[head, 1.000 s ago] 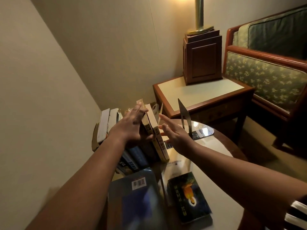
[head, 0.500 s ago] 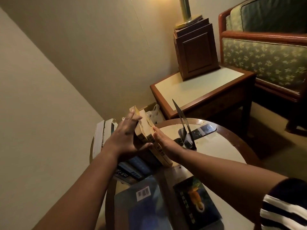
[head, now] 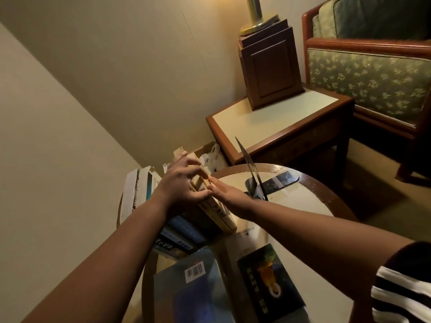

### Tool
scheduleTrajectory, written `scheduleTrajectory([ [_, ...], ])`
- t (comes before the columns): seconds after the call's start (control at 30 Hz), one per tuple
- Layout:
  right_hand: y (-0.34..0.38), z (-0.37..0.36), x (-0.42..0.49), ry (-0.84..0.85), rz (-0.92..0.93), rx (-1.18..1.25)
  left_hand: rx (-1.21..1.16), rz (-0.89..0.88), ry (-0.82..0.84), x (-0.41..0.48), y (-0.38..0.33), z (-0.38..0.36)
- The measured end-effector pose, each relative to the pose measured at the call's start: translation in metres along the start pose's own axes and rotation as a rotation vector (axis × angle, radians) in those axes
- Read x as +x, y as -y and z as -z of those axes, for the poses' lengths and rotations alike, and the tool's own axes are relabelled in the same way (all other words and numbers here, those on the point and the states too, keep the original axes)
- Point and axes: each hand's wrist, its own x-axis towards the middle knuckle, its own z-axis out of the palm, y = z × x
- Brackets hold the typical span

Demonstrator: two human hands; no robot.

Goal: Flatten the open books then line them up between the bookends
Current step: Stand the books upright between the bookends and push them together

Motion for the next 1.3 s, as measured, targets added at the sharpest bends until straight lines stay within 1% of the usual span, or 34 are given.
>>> scheduleTrajectory([
  [0.13, 0.009, 0.017, -0.022, 0.102, -0.024, -0.058, -0.005, 0.053, 0.009, -0.003, -0.004, -0.001],
  [0.2, 0.015, 0.023, -0.038, 0.161, -0.09, -0.072, -0.017, 0.064, 0.026, -0.003, -0.005, -0.001],
  [0.3, 0.012, 0.031, -0.07, 0.087, -0.121, -0.132, -0.027, 0.079, 0.045, -0.002, -0.004, -0.001],
  [0.33, 0.008, 0.031, -0.08, 0.061, -0.125, -0.186, -0.034, 0.087, 0.04, -0.002, -0.004, -0.001],
  [0.4, -0.002, 0.028, -0.1, 0.033, -0.145, -0.42, -0.046, 0.103, 0.036, -0.003, -0.006, -0.001],
  [0.43, -0.006, 0.024, -0.109, 0.042, -0.157, -0.51, -0.045, 0.111, 0.04, -0.003, -0.007, -0.001],
  [0.47, -0.01, 0.017, -0.116, 0.057, -0.163, -0.542, -0.044, 0.117, 0.043, -0.003, -0.008, -0.001],
  [0.6, -0.019, -0.024, -0.136, 0.139, -0.139, -0.57, -0.047, 0.128, 0.033, -0.005, -0.013, 0.002],
  [0.73, -0.022, -0.053, -0.125, 0.133, -0.029, -0.682, -0.022, 0.137, 0.028, -0.007, -0.016, 0.002],
  [0.8, -0.021, -0.066, -0.112, 0.114, -0.009, -0.725, -0.009, 0.142, 0.04, -0.006, -0.017, 0.003],
  [0.97, -0.03, -0.086, -0.084, 0.112, -0.104, -0.747, -0.004, 0.137, 0.029, -0.006, -0.016, 0.002],
  [1.13, -0.033, -0.088, -0.073, 0.22, -0.166, -0.803, 0.002, 0.134, 0.018, -0.006, -0.016, 0.003],
  [1.3, -0.032, -0.085, -0.066, 0.254, -0.22, -0.803, 0.007, 0.138, 0.022, -0.006, -0.016, 0.002],
])
